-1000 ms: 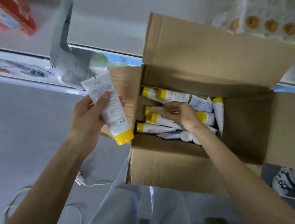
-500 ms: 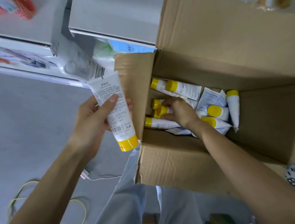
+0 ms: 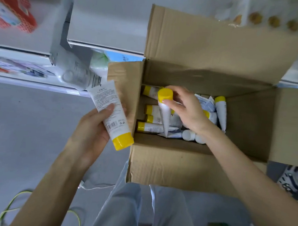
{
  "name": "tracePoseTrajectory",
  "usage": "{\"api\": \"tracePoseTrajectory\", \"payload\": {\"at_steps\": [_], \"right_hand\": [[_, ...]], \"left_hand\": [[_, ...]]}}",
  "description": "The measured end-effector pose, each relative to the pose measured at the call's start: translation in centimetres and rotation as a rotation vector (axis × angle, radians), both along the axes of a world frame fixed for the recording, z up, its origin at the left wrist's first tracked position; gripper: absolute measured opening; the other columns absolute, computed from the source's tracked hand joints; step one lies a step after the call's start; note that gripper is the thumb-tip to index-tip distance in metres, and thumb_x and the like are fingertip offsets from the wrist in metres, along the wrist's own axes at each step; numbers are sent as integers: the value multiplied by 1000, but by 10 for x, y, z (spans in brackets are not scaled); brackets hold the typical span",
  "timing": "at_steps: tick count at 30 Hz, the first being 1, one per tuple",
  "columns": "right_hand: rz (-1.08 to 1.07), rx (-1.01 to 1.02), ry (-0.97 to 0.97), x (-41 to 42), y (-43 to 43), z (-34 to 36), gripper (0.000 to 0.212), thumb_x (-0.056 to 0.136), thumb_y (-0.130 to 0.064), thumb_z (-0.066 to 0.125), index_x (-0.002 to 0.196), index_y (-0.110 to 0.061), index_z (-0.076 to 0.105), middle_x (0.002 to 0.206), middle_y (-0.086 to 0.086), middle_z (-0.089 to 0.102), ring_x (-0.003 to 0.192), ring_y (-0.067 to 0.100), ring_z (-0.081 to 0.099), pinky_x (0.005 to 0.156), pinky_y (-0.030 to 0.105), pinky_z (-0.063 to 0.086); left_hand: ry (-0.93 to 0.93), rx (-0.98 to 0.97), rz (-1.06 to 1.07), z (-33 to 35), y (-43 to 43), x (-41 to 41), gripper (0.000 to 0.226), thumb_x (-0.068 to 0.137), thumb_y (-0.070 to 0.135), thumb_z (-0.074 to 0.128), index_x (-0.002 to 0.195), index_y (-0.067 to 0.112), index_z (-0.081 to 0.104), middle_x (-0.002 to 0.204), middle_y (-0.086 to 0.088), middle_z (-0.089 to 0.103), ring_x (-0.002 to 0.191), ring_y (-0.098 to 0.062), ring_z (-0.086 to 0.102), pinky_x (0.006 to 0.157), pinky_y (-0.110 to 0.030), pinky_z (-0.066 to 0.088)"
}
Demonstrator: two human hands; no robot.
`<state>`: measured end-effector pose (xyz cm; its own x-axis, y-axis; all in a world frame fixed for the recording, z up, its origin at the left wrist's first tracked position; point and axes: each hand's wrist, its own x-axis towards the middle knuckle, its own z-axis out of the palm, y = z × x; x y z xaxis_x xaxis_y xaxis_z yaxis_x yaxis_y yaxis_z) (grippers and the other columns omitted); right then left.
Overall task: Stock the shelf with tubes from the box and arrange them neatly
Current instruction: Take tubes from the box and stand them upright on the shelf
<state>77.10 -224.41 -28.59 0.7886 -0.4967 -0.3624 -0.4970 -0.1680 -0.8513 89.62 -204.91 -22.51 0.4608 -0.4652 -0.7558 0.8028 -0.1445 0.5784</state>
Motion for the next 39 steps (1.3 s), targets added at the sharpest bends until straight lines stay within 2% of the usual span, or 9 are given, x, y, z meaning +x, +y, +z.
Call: {"api": "tracePoseTrajectory", "payload": {"at_steps": [5, 10, 14, 18, 23, 26, 28, 32, 39], "right_hand": [[-359, 250, -209, -23, 6, 77, 20, 88, -2, 59, 107, -9, 56, 97, -1, 63, 85, -5, 61, 78, 13, 46], [-566, 318, -333, -48, 3, 146, 16, 91, -5, 55, 103, -16, 55, 96, -4, 64, 84, -3, 62, 71, 15, 50], [-535, 239, -419, -66, 1, 208, 30, 89, -13, 57, 117, -25, 55, 107, -5, 62, 98, 5, 59, 83, 26, 51], [-564, 49, -512, -82, 1, 271, 24, 87, -16, 58, 109, -24, 57, 104, -4, 58, 92, 3, 56, 80, 18, 46], [-686, 70, -648, -98, 1, 329, 27, 87, -5, 60, 107, -22, 55, 92, -21, 64, 88, -2, 59, 83, 32, 49], [-736, 92, -723, -101, 5, 352, 28, 86, -3, 57, 107, -21, 54, 92, -21, 65, 90, -3, 60, 82, 26, 52], [-743, 111, -764, -102, 7, 361, 26, 86, 0, 57, 106, -17, 53, 91, -18, 65, 88, -2, 61, 76, 18, 52], [-672, 143, -827, -106, 5, 382, 28, 82, 10, 57, 106, -3, 50, 102, 2, 66, 94, 6, 64, 79, 20, 52], [-396, 74, -715, -105, -15, 400, 34, 76, 10, 69, 104, -5, 59, 105, -3, 70, 101, 7, 65, 80, 16, 49]], "left_hand": [[-21, 9, -3, 27, -11, -17, 25, 88, 9, 52, 112, 9, 61, 97, -4, 71, 85, -12, 69, 70, -25, 57], [-63, -61, -17, 85, -24, -28, 22, 92, 10, 49, 112, 10, 58, 97, -6, 72, 83, -15, 70, 67, -28, 58], [-122, -101, -50, 140, -34, -35, 28, 92, 11, 50, 120, 9, 55, 100, -9, 71, 86, -18, 69, 66, -29, 58], [-193, -131, -68, 194, -43, -46, 30, 93, 10, 49, 123, 9, 53, 107, -14, 70, 91, -24, 68, 74, -35, 59], [-218, -205, -43, 250, -58, -55, 30, 92, 13, 50, 121, 7, 54, 111, -17, 68, 98, -28, 67, 79, -40, 57], [-177, -289, 7, 284, -75, -60, 23, 93, 11, 50, 115, 9, 55, 109, -17, 68, 94, -31, 68, 78, -44, 56], [-171, -351, 37, 304, -85, -63, 19, 92, 10, 50, 111, 9, 56, 105, -14, 68, 88, -30, 70, 77, -46, 56], [-225, -430, 71, 333, -95, -66, 23, 90, 7, 53, 112, 7, 56, 105, -13, 69, 81, -26, 71, 76, -44, 57], [-241, -466, 143, 363, -111, -58, 41, 81, 3, 61, 121, 2, 54, 115, -17, 65, 86, -23, 70, 67, -35, 59]]}}
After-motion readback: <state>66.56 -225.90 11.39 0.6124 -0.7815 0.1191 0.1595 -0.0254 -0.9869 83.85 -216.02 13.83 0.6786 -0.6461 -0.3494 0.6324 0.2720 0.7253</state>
